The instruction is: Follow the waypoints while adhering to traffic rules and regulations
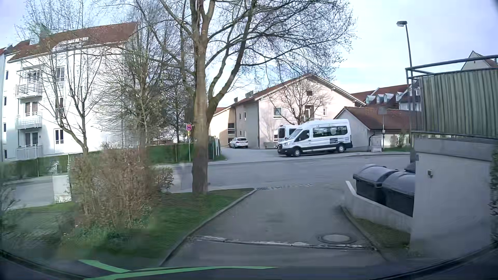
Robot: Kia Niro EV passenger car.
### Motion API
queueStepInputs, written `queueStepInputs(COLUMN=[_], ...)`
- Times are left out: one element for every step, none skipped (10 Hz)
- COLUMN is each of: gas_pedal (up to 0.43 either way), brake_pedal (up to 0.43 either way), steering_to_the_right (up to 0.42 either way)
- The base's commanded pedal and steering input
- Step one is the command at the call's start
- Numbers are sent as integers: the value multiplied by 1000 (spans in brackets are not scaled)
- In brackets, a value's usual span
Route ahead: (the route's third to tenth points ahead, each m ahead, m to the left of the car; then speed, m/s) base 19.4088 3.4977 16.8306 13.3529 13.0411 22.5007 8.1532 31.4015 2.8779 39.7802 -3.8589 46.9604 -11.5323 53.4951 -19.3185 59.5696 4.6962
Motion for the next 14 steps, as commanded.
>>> queueStepInputs(gas_pedal=[0,0,0,0,0,0,0,0,0,0,0,0,0,0], brake_pedal=[268,268,274,274,274,274,274,274,274,274,274,274,268,262], steering_to_the_right=[48,51,54,59,62,67,76,80,82,83,87,89,90,91])
